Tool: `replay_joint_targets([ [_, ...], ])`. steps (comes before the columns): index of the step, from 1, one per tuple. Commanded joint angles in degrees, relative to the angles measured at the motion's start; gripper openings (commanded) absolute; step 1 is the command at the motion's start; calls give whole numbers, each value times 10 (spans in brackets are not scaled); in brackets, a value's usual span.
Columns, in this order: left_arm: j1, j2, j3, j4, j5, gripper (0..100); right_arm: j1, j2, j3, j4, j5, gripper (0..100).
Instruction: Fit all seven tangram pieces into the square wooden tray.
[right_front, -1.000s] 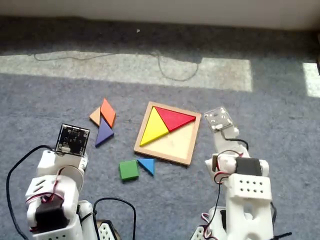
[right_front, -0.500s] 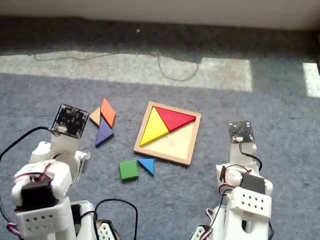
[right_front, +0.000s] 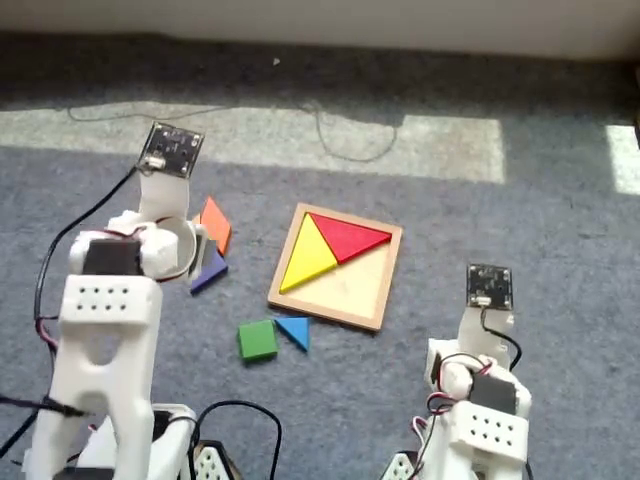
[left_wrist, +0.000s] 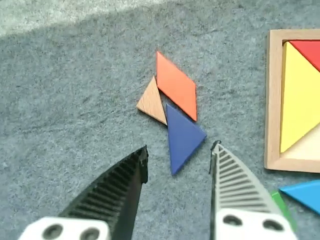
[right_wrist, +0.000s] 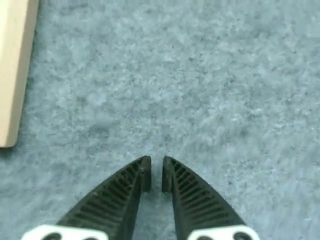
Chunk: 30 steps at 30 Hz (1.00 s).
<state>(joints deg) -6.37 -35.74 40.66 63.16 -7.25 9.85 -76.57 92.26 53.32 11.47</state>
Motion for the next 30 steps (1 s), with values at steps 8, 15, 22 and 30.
replay_joint_targets([
  [8, 8, 336, -226, -32, 84, 217, -29, -154, 87, -34, 88, 56],
  [15, 11, 494, -350, -32, 83, 218, -29, -185, 87, -20, 88, 57],
  [22, 19, 630, -452, -23, 83, 218, -29, -185, 87, -20, 89, 57],
  [30, 21, 745, -619, 110, 83, 213, -29, -188, 87, -20, 89, 57],
])
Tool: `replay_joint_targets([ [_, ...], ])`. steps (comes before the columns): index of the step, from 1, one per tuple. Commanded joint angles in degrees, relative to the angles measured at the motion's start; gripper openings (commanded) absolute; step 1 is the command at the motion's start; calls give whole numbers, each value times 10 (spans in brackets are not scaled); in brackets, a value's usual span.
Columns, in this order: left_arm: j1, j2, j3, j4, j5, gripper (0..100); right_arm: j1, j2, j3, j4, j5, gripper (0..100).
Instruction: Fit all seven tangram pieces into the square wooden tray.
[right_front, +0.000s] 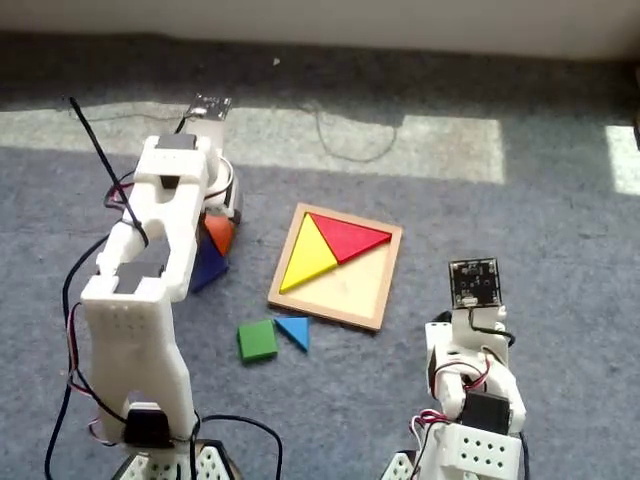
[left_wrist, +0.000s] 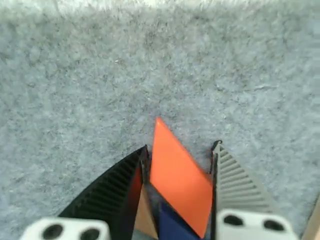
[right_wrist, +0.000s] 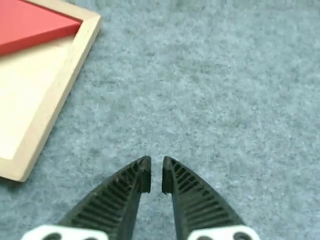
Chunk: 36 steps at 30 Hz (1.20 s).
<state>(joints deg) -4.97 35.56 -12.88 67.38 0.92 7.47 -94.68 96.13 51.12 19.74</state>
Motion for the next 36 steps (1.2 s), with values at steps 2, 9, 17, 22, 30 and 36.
replay_joint_targets([
  [2, 6, 53, -119, 109, -1, 213, -5, -7, 49, 2, 6, 57],
  [9, 13, 72, -145, 188, -19, 213, -5, -7, 49, 1, 6, 57],
  [17, 56, 69, -124, 205, -43, 165, -5, -7, 49, 1, 6, 57],
  [22, 44, 1, -80, 204, -47, 165, -5, -7, 49, 1, 6, 57],
  [30, 35, -178, 175, 77, -66, 181, -5, -7, 49, 1, 6, 57],
  [36, 15, -247, 274, -6, -62, 268, -5, -7, 49, 1, 6, 57],
])
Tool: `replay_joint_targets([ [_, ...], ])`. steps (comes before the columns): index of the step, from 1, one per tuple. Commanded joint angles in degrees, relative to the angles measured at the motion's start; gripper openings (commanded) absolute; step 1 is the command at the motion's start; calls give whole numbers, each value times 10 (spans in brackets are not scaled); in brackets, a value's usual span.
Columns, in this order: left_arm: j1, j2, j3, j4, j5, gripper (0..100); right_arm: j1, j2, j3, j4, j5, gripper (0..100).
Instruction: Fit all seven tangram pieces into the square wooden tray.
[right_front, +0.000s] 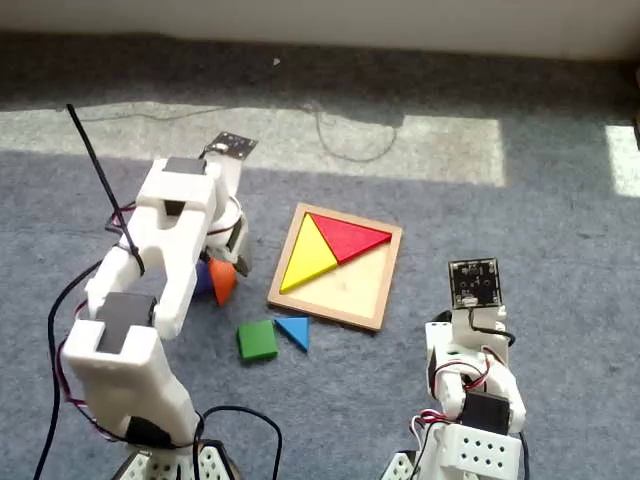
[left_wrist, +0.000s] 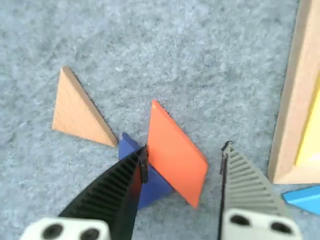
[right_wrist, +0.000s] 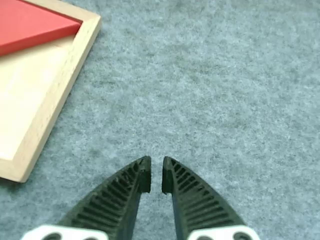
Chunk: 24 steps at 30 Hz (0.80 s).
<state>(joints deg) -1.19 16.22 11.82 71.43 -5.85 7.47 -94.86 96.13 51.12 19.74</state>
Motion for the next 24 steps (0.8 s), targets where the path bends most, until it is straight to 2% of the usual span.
replay_joint_targets([
  [1, -29, -54, 27, -48, 5, 264, -5, -6, 49, 1, 6, 57],
  [6, -32, -59, 32, -47, 5, 263, -5, -6, 49, 1, 6, 57],
  [11, -31, -58, 36, 1, 5, 263, -5, -6, 49, 1, 6, 57],
  [19, -1, -62, 85, -9, 4, 261, -5, -6, 49, 1, 6, 57],
  [24, -4, -110, 98, -12, 4, 226, -5, -6, 49, 1, 6, 57],
])
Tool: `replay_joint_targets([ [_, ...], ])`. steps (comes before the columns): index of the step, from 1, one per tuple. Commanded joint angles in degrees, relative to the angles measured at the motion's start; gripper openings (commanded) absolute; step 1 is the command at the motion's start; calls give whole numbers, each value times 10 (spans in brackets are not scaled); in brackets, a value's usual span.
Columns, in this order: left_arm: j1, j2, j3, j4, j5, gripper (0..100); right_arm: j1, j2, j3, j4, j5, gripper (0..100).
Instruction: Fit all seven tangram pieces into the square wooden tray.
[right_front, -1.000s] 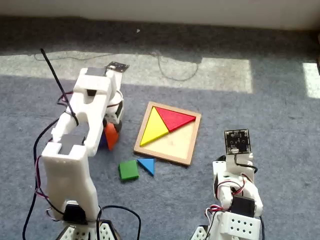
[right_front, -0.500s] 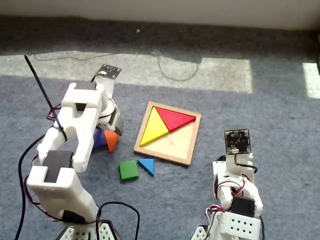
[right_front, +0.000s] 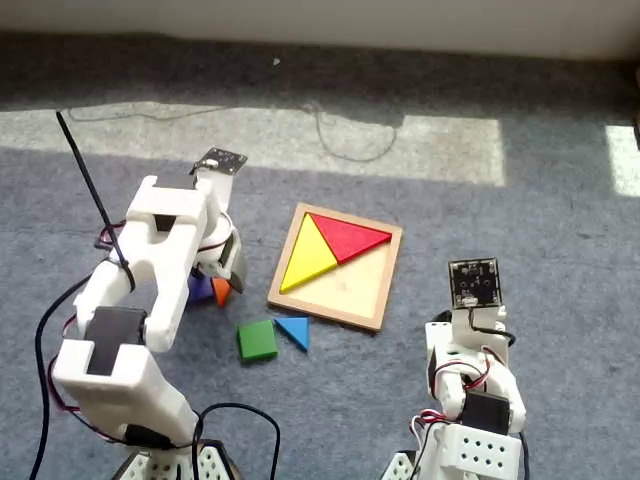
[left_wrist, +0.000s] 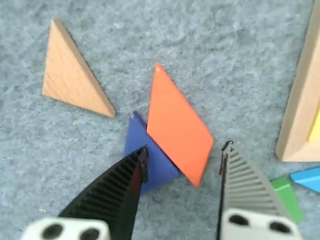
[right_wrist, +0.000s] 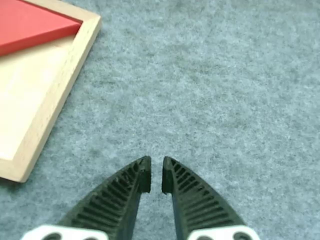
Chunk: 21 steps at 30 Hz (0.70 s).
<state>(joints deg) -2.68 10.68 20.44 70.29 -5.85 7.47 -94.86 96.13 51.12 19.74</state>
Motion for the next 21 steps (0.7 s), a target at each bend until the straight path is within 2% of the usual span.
replay_joint_targets([
  [1, 13, -65, 22, -1, 4, 232, -5, -6, 49, 1, 6, 57],
  [4, 24, -83, 48, -1, 5, 246, -5, -6, 49, 1, 6, 57],
  [13, 36, -81, 91, -69, 11, 246, -5, -6, 49, 1, 6, 57],
  [18, 49, -48, 65, -92, 69, 246, -5, -6, 49, 1, 6, 57],
  [21, 52, 1, 8, -60, 75, 243, -5, -6, 49, 1, 6, 57],
])
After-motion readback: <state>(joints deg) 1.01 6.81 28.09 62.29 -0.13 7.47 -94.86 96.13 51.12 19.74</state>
